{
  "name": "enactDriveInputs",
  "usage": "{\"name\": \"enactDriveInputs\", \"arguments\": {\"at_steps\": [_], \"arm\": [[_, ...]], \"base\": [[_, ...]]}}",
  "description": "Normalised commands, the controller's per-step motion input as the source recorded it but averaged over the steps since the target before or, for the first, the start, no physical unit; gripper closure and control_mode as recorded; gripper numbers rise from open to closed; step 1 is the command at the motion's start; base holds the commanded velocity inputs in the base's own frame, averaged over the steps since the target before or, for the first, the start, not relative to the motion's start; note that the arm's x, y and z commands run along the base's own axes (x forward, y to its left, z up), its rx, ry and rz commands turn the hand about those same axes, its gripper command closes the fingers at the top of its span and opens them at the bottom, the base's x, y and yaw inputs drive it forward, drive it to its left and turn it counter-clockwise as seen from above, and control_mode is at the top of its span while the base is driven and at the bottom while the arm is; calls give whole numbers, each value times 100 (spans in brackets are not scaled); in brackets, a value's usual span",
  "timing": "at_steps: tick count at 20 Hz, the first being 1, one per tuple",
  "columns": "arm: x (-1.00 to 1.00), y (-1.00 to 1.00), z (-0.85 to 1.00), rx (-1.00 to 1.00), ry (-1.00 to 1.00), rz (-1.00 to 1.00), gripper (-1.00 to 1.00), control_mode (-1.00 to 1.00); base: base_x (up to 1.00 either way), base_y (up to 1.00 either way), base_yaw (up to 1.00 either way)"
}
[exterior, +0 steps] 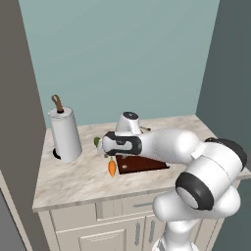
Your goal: Place the two vegetables and bowl onto the tray for setting up a vegetable dip station.
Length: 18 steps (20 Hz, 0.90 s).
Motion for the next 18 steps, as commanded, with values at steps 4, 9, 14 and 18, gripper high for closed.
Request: {"name": "enactDriveInputs", "arguments": {"at_steps": [4,9,14,18], "arm": [[0,1,-20,-5,10,1,-100,-100],[0,0,-22,-2,13,0,-100,-100],[0,0,-25,0,10,0,-100,-100],[7,4,-21,-2,3,1,-100,-100]], "base": [[0,0,0],[0,0,0],[0,0,0],[0,0,0]]}}
